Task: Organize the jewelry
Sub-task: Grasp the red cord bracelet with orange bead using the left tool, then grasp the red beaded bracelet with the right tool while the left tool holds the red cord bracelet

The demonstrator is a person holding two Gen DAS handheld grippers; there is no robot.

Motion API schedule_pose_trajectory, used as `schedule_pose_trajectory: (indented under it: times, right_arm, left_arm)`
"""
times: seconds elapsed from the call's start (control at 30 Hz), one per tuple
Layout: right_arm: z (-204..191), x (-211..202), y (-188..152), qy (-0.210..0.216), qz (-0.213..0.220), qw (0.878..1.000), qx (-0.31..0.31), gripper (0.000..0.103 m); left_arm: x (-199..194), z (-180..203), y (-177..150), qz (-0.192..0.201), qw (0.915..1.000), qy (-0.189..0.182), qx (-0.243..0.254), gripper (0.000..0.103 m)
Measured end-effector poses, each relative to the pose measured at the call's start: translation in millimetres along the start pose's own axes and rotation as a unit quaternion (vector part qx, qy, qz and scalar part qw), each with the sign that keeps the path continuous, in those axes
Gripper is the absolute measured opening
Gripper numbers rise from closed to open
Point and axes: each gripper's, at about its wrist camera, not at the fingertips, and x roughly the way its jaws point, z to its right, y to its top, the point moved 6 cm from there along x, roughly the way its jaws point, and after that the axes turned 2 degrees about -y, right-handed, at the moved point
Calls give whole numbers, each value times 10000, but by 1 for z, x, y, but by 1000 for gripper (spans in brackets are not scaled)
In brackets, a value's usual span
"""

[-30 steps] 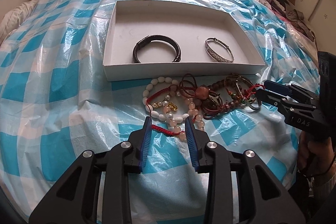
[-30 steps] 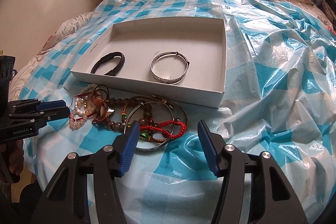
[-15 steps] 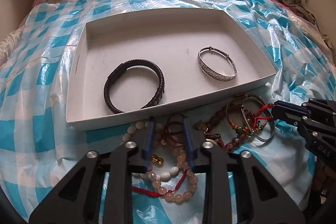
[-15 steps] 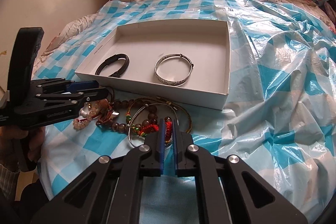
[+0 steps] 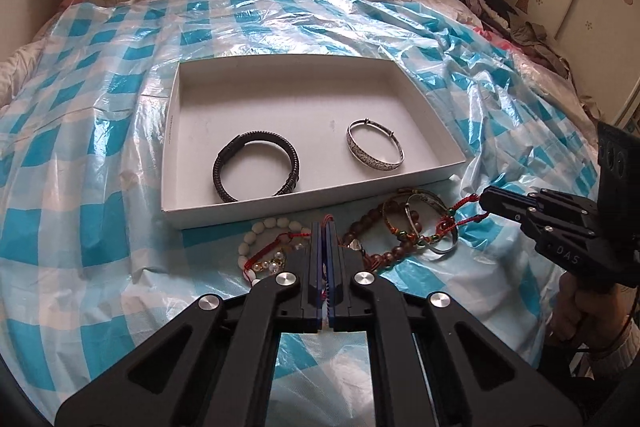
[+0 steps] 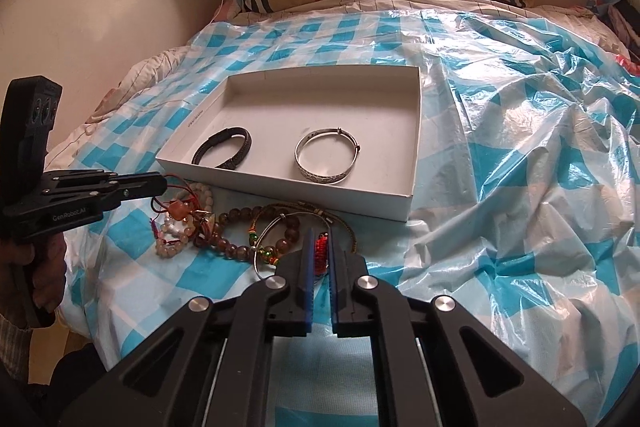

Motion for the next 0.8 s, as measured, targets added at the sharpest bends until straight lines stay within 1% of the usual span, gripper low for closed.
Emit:
schedule_pose_trajectory:
  times: [0.13,0.37,0.6,0.8]
  right_arm:
    - [-4,-13,3,22,106,9999,-2,7]
    - [-11,-36,10,58,312,9995,-10,7]
    - [-15,-56,14,54,483,9988,-16,7]
    - [-19,-71,14,31,559,9984,-29,7]
  left_arm:
    - [-27,2,3,201,9995,-161,-154,2]
    - [-60,12,6,420,9988,-210,-160,2]
    - [-79,17,11,560,9980,-236,-155,2]
    - [-91,28,8,642,9977,-213,-103,2]
